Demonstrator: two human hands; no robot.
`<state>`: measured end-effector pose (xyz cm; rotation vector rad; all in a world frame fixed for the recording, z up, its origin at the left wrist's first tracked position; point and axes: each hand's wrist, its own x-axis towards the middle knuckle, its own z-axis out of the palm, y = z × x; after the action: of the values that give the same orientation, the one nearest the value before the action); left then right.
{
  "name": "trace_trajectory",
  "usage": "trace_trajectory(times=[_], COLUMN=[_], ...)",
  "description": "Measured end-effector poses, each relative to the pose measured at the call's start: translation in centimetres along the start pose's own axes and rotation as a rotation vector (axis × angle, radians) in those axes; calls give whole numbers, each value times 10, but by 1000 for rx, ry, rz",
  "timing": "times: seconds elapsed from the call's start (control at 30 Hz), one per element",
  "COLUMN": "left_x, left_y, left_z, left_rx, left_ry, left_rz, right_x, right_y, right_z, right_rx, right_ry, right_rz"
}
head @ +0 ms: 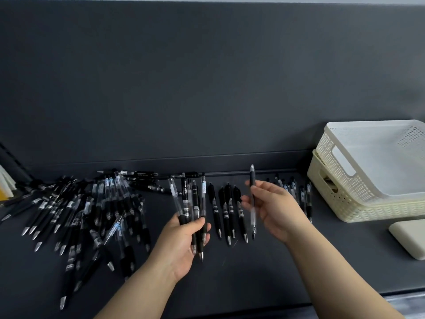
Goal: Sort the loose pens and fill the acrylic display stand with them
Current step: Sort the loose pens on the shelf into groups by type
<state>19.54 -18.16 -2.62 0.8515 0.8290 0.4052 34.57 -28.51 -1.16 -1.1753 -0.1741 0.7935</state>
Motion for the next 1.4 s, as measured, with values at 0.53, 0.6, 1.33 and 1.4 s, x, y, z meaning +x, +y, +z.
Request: trace_trajectory(times=[0.53,0.6,1.33,1.4], left_x=[-2,0,13,14], left_y=[-7,-9,-8,-8], left_z=[35,39,57,57], left_rx=[28,37,68,56], left_ry=[-160,-168,-189,-195], left_rz=[-46,-46,-104,-108], right_x=[8,5,13,10], right_y=[-6,-8,-14,-11], right_z=[-89,-86,-75,-70], right_rx=[-1757,-1731,-1584,-1542], right_ry=[77,89,490,500], right_rz=[-438,-447,-211,-303])
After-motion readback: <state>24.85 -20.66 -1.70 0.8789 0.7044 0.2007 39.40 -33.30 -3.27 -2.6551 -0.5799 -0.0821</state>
